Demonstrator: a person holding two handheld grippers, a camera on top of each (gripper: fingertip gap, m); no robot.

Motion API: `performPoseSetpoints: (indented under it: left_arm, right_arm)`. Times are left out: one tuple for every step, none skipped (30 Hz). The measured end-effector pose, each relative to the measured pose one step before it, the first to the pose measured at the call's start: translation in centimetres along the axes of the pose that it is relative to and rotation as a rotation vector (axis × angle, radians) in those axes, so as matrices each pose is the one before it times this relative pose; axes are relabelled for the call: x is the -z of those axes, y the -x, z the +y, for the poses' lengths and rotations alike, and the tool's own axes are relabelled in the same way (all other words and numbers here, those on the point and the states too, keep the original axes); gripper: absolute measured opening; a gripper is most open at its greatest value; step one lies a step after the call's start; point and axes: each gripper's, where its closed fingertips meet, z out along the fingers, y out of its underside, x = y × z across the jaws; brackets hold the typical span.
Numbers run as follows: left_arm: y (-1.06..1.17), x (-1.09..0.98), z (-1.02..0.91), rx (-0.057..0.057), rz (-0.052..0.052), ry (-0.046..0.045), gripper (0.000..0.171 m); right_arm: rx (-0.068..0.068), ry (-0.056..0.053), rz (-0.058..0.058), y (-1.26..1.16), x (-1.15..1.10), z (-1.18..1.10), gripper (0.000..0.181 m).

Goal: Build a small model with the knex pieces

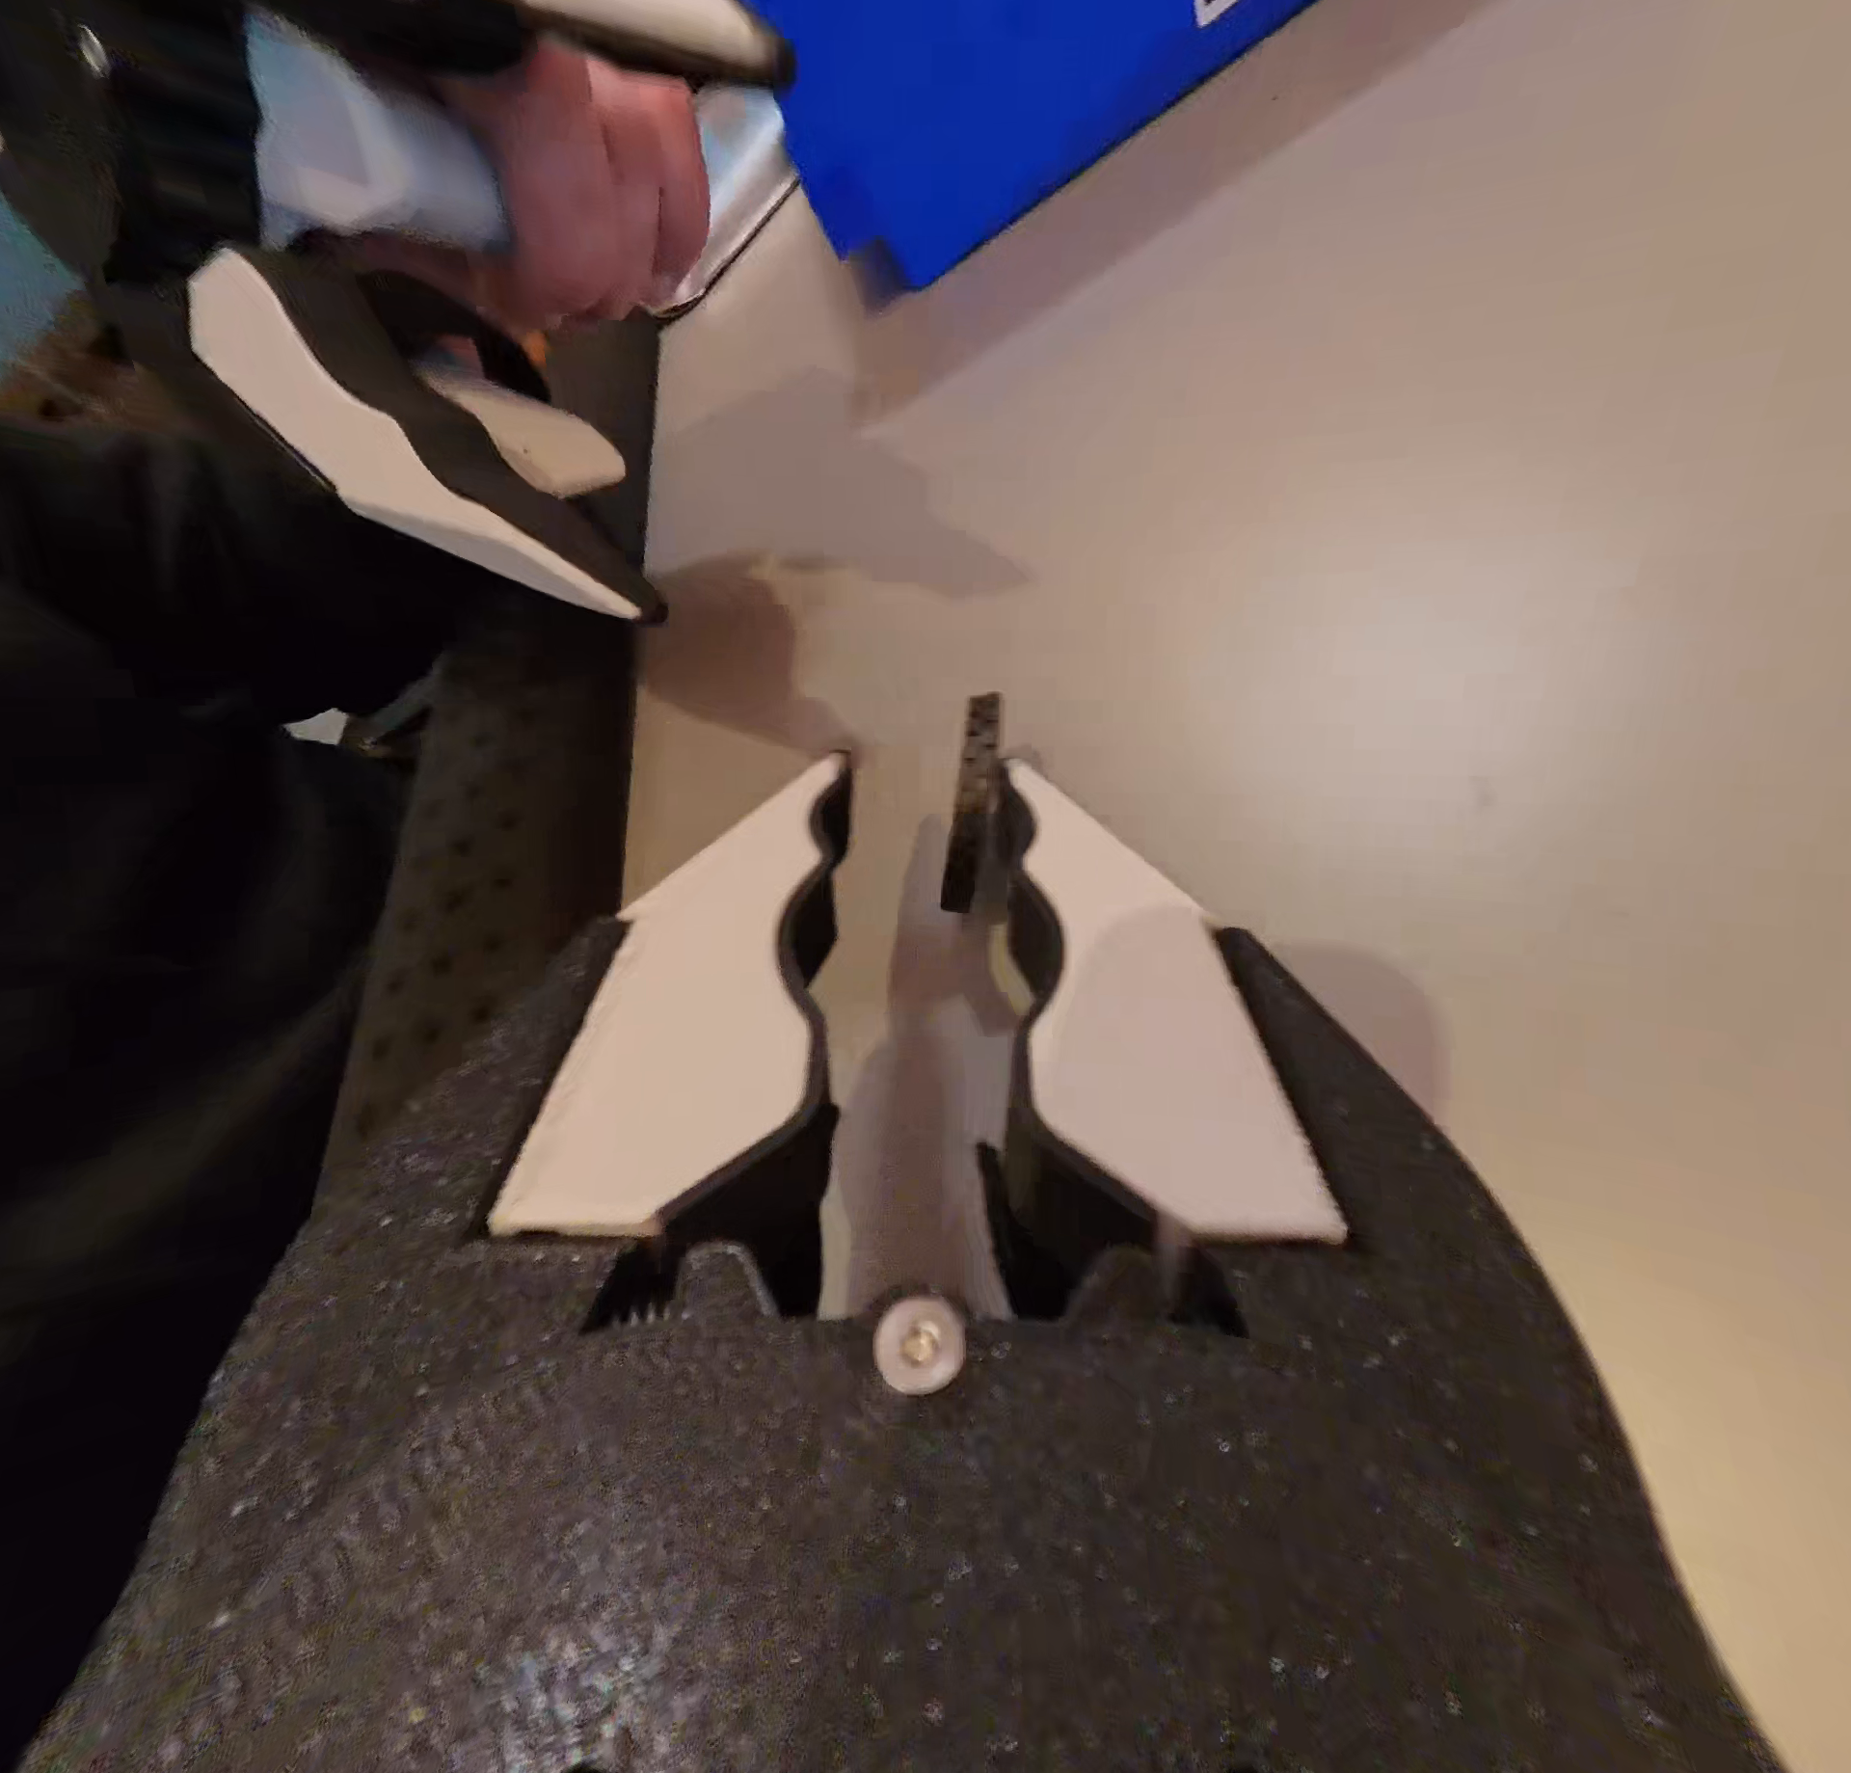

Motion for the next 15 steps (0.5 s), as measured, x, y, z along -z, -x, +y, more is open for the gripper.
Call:
performPoseSetpoints:
  left_arm:
    - [-0.218,0.242,0.761,0.0172,0.0028,0.01325,0.067]
    - [-0.158,0.282,0.699,0.0127,0.0007,0.01272,0.068]
    - [-0.113,0.325,0.476,0.0100,-0.0030,0.00382,0.068]
    - [-0.195,0.343,0.337,0.0102,0.0026,-0.00164,0.067]
    - [-0.209,0.318,0.269,0.0088,0.0035,-0.00299,0.067]
    - [-0.139,0.272,0.258,0.0058,-0.0028,-0.00095,0.067]
    - [-0.165,0.219,0.265,0.0039,-0.0014,0.00062,0.067]
    - [-0.238,0.132,0.274,0.0025,0.0050,0.00151,0.067]
    - [-0.194,0.071,0.280,0.0015,0.0034,0.00228,0.067]
    - [-0.193,0.013,0.270,0.0032,0.0054,0.00392,0.067]
    - [-0.200,-0.030,0.165,0.0064,0.0073,0.00164,0.067]
    - [-0.152,-0.036,-0.001,0.0092,0.0041,-0.00254,0.067]
    - [-0.176,-0.025,-0.109,0.0083,0.0041,-0.00586,0.067]
    - [-0.265,-0.028,-0.171,0.0019,0.0083,-0.00751,0.067]
    - [-0.266,-0.035,-0.178,-0.0030,0.0070,-0.00736,0.067]
  right_arm:
    - [-0.0069,-0.0081,0.0347,-0.629,0.260,-0.227,0.041]
    - [-0.0005,-0.0104,0.0526,-0.917,0.470,-0.251,0.050]
    - [0.0093,-0.0094,0.0459,-0.764,0.567,-0.251,0.052]
    - [0.0178,-0.0068,0.0298,-0.408,0.589,-0.253,0.051]
    - [0.0269,-0.0001,0.0221,-0.108,0.511,-0.180,0.052]
    - [0.0377,0.0150,0.0164,0.123,0.346,0.070,0.052]
    - [0.0567,0.0327,0.0021,0.520,0.118,0.396,0.053]
    - [0.0680,0.0364,0.0039,0.653,-0.130,0.480,0.055]
    - [0.0607,0.0292,0.0292,0.297,-0.342,0.375,0.058]
    - [0.0462,0.0372,0.0354,0.112,-0.541,0.537,0.058]
    - [0.0306,0.0522,0.0264,0.139,-0.690,0.805,0.058]
    - [0.0171,0.0421,0.0266,-0.021,-0.729,0.656,0.063]
    - [0.0045,0.0259,0.0240,-0.118,-0.674,0.439,0.065]
    - [0.0019,0.0142,0.0135,-0.082,-0.467,0.262,0.057]
    - [0.0009,-0.0016,0.0159,-0.228,-0.131,-0.037,0.047]
